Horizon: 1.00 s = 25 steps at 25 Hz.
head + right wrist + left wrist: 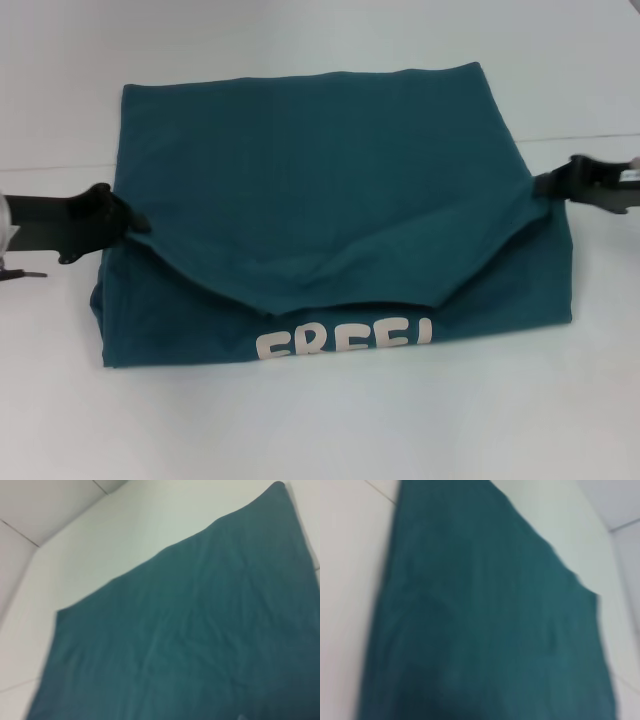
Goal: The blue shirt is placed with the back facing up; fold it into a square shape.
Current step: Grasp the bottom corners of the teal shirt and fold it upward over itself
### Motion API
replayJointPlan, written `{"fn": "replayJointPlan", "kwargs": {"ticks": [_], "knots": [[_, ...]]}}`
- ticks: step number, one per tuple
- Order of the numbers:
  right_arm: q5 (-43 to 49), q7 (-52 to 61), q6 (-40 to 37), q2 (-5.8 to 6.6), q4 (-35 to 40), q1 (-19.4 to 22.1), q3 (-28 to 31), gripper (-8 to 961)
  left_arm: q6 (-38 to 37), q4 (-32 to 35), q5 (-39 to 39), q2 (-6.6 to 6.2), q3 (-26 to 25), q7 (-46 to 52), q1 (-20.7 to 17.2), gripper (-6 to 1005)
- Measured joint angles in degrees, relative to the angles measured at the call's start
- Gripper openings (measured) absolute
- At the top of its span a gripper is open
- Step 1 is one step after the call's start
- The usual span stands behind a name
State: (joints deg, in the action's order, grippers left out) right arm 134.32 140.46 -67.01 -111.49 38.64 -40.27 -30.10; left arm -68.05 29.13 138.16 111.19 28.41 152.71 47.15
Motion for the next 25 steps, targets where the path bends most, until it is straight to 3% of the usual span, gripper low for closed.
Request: {"fn": "replayJointPlan", "kwargs": {"ticks": [5,12,20,25], "knots": [[0.07,-0.29,8.87,-1.33,-2.4,-1.21,-6.97,27,6.54,-1.11,0.08,1.0,5.93,-0.11,0.7,43],[-0.01,0.16,12.7,-1.44,-2.82,-2.79,-9.88,27,7.9,0.28,-0.01,1.21,8.82,-0.46,0.86,43],[-0.11,1.93,14.8,0.67,-2.92,-5.46,-9.56,28,7.92,2.29,0.16,-0.38,8.96,-0.16,2.73,43],[-0.04,3.75,18.5,0.87,-3.27,-6.44,-9.94,29,10.98,1.25,0.94,-0.52,9.13,-0.49,4.43,44]]}}
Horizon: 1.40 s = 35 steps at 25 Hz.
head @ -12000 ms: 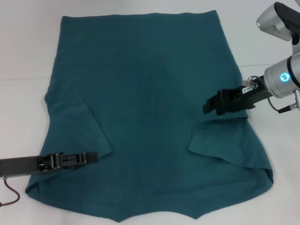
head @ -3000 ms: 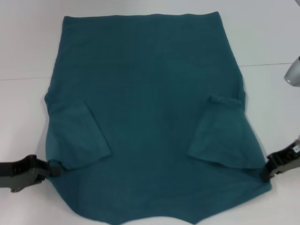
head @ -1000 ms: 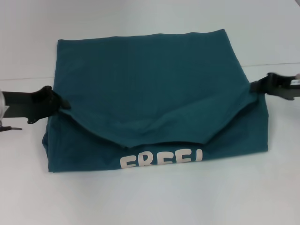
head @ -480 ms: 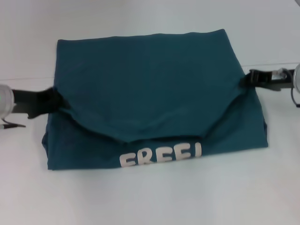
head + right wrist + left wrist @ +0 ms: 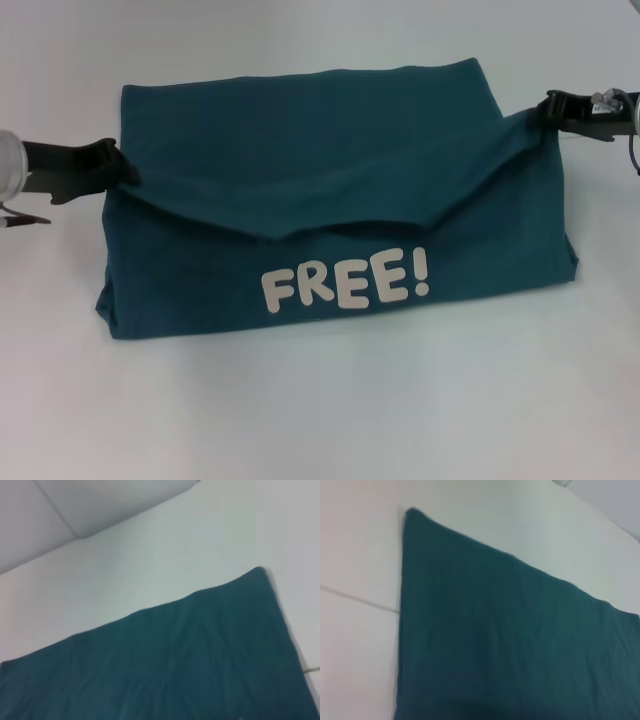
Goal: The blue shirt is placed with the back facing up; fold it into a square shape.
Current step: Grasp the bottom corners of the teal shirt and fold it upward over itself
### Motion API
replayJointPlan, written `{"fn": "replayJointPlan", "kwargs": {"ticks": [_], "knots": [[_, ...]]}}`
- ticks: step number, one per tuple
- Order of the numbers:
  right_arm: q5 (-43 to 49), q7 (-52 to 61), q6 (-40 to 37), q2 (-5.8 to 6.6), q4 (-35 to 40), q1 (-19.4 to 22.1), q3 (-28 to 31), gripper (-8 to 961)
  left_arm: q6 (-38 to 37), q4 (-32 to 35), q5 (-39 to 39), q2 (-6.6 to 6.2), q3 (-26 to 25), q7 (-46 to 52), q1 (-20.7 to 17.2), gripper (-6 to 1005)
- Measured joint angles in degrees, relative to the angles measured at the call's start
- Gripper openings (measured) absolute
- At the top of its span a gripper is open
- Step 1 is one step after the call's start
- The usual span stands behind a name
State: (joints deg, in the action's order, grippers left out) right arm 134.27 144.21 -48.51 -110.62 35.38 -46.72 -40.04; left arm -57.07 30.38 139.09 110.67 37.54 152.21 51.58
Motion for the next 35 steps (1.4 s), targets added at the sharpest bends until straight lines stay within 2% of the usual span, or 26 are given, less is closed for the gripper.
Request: {"fn": "replayJointPlan", "kwargs": {"ticks": [3,6,7,11,21,35], "knots": [[0.14,-0.08,2.16,-0.2,-1.79,-0.52,-0.57,31,2.89,-1.74,0.36,0.03,0.69,-1.34,0.76,43],[0.2,-0.27,4.76,-0.49,-3.52,-0.72,-1.33,32,5.21,-2.26,0.39,0.64,2.17,-2.1,0.79,43],[0.2,-0.35,5.47,-0.59,-3.97,-0.75,-1.55,32,7.66,-2.31,0.39,1.6,4.51,-2.37,0.67,43],[0.23,-0.36,7.34,-0.77,-4.87,-0.75,-2.56,34,9.54,-2.2,0.39,2.21,6.58,-2.37,0.6,44],[-1.09,-0.51,7.77,-0.34,-3.66,-1.18,-3.11,38,9.97,-0.69,0.3,1.89,6.47,-1.49,0.66,43],[0.51,-0.72,11.35,-0.6,-5.41,-1.98,-6.51,43,11.35,-1.39,0.48,2.34,7.53,-3.44,0.33,44]]}}
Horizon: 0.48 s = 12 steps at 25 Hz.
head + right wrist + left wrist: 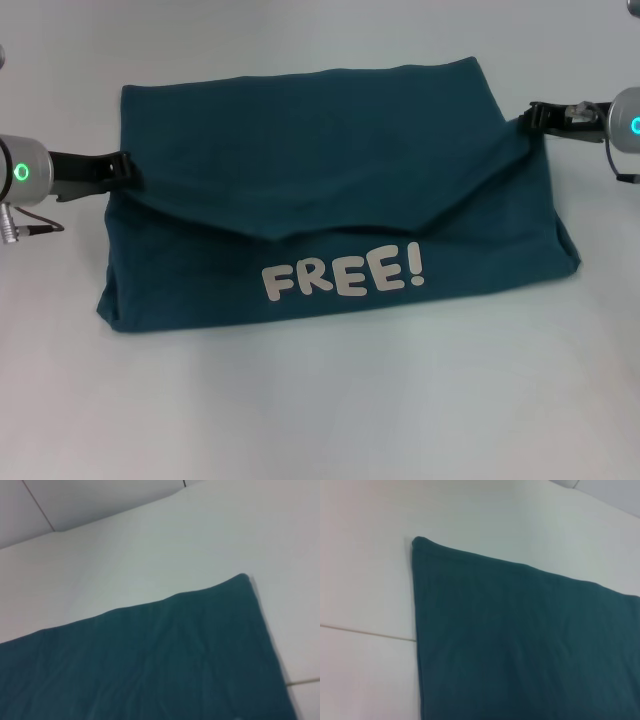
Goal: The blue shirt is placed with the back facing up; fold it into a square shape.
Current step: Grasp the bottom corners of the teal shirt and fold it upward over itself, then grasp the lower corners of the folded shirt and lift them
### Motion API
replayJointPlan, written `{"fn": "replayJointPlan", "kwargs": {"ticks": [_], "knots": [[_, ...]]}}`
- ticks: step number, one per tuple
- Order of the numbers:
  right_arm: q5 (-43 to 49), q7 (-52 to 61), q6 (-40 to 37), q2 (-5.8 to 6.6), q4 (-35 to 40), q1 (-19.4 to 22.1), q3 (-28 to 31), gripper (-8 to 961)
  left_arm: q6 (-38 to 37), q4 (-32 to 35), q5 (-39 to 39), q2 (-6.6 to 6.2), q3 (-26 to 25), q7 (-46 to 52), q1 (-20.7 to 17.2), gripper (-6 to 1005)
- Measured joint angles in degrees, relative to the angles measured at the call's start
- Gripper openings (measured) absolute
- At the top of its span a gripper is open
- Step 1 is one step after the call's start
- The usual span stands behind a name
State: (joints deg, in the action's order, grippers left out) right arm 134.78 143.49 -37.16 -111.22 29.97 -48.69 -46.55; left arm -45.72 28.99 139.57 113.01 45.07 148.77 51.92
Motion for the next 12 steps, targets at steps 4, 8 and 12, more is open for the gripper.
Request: {"fn": "replayJointPlan", "kwargs": {"ticks": [4,8,12], "knots": [[0.04,0.44,0.04,1.38,0.13,-0.04,-0.02,45,-0.51,0.09,0.08,-0.14,-0.04,-0.13,-0.37,122],[0.0,0.72,-0.34,2.86,0.1,0.03,0.58,303,-1.14,1.89,-0.14,-0.18,-0.63,0.33,-1.71,249],[-0.37,1.34,-2.54,3.51,0.13,1.12,1.7,473,-1.91,6.05,-0.67,0.22,-0.98,1.62,-4.25,403]]}}
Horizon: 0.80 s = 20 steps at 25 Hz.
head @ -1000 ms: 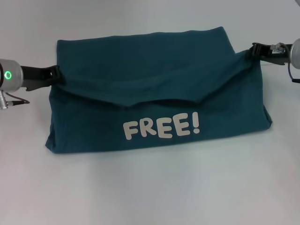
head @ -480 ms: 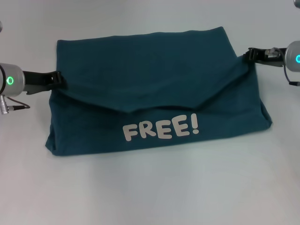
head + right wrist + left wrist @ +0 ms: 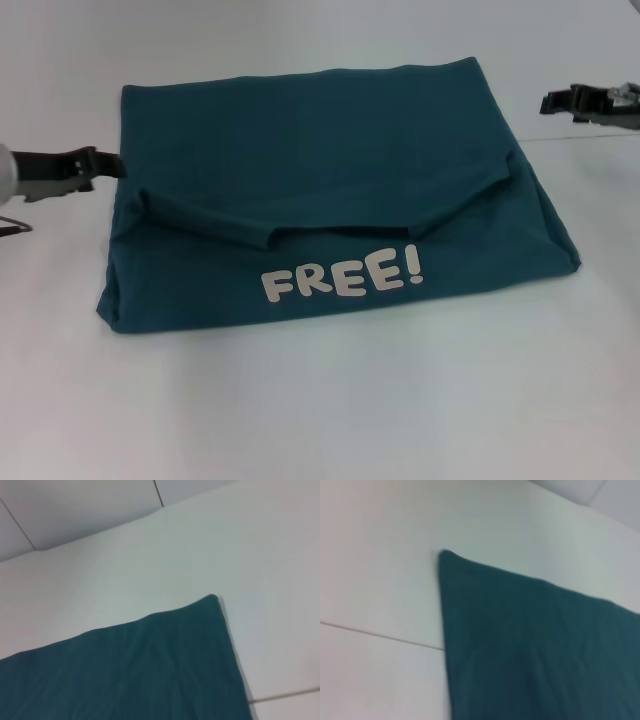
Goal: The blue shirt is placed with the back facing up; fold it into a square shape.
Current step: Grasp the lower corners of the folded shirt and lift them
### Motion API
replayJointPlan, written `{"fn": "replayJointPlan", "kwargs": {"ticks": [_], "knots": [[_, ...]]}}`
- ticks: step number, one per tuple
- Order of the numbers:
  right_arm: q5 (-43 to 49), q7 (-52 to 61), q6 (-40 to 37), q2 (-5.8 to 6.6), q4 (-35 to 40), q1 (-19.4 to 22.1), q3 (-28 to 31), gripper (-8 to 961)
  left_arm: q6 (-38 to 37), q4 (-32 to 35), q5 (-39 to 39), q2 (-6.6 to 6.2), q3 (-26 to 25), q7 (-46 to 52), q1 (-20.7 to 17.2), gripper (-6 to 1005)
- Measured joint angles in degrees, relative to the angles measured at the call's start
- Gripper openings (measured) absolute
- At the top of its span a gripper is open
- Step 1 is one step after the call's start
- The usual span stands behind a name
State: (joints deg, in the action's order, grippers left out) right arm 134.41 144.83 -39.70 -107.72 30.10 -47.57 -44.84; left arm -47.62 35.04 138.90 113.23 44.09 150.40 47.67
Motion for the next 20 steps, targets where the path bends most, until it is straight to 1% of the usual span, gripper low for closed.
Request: {"fn": "replayJointPlan", "kwargs": {"ticks": [2,4,6,7,9,11,13,17,20], "knots": [[-0.11,-0.14,-1.92,0.1,0.13,0.79,1.0,540,-1.06,1.61,-0.35,-0.01,-0.4,0.78,-1.44,446],[-0.21,-0.78,-5.92,0.18,1.05,2.24,1.82,606,-3.39,2.48,-0.98,-0.2,-1.17,1.07,-2.54,489],[-0.66,-1.82,-10.44,0.11,2.76,4.01,2.39,673,-7.29,3.79,-1.5,-0.25,-3.28,0.99,-4.0,532],[-1.5,-2.8,-13.35,-0.08,3.91,5.18,2.83,672,-9.14,4.51,-1.83,-0.12,-4.32,0.84,-4.8,554],[-4.96,-6.04,-18.8,-0.87,6.18,8.16,4.32,669,-12.76,6.46,-3.35,0.51,-5.92,0.47,-6.87,597],[-10.46,-10.06,-24.53,-1.66,7.41,11.33,6.18,667,-16.38,8.94,-6.72,1.3,-6.28,-0.07,-9.72,642],[-17.19,-14.45,-30.52,-2.09,7.46,14.87,8.51,665,-19.29,10.29,-9.76,1.68,-6.3,-0.89,-11.76,691],[-26.67,-20.82,-40.51,-2.13,5.5,20.22,11.81,660,-24.92,10.51,-13.7,1.92,-6.32,-3.81,-15.29,690],[-28.2,-23.78,-45.65,-1.85,4.94,22.39,12.37,656,-25.87,10.26,-14.17,2.32,-6.33,-5.61,-17.36,689]]}}
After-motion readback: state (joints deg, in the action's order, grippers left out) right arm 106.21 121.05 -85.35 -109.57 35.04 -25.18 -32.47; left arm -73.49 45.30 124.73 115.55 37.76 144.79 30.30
